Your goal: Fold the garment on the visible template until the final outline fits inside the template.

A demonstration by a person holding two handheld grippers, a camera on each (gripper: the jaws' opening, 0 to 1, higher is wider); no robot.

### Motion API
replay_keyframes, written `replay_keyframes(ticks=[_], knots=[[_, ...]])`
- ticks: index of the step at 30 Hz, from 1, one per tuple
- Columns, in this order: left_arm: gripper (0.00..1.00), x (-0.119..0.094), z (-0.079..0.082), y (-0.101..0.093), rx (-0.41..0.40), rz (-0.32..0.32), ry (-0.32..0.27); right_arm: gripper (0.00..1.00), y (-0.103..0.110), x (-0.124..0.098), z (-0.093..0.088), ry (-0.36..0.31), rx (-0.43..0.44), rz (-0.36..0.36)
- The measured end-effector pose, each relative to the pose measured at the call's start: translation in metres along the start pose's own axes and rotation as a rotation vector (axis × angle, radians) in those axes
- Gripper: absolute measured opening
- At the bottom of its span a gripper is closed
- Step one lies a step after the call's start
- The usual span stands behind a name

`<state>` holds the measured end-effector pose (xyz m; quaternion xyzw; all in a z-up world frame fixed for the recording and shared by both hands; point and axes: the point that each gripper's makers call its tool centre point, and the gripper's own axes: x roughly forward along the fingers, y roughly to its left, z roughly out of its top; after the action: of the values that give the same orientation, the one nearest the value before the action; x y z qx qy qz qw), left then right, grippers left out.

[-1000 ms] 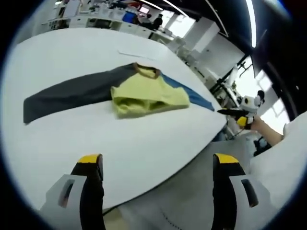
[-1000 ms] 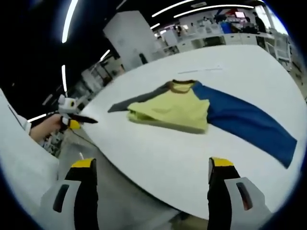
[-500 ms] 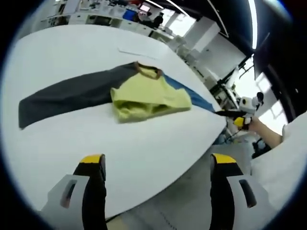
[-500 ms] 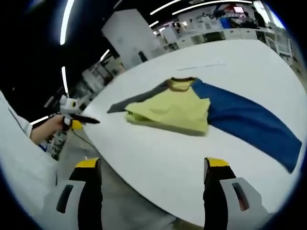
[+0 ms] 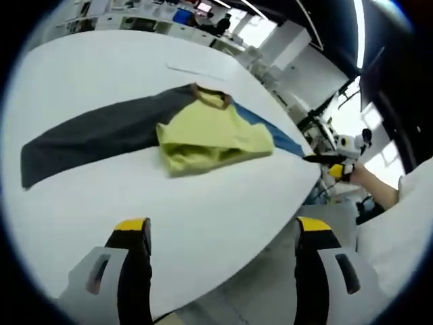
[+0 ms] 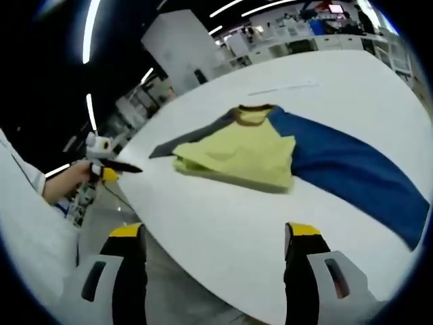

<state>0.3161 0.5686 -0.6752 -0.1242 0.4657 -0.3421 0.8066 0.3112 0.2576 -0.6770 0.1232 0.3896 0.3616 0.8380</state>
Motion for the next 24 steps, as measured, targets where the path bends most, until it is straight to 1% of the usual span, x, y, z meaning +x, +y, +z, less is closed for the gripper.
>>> replay_keyframes(ticks=[12,15,24], knots=[[0.82,0.011,0.008,0.007,-0.009,-0.01,0.013,0.83,-0.011,0.008,0.003,0.013,0.01,0.0],[0.82,0.015,0.008,0.011,-0.006,-0.009,0.027,0.83,-0.015,0.01,0.004,0.014,0.013,-0.004],[0.81,0.022,0.017,0.015,-0.017,-0.022,0.027,0.81,-0.024,0.016,0.008,0.021,0.021,-0.007]])
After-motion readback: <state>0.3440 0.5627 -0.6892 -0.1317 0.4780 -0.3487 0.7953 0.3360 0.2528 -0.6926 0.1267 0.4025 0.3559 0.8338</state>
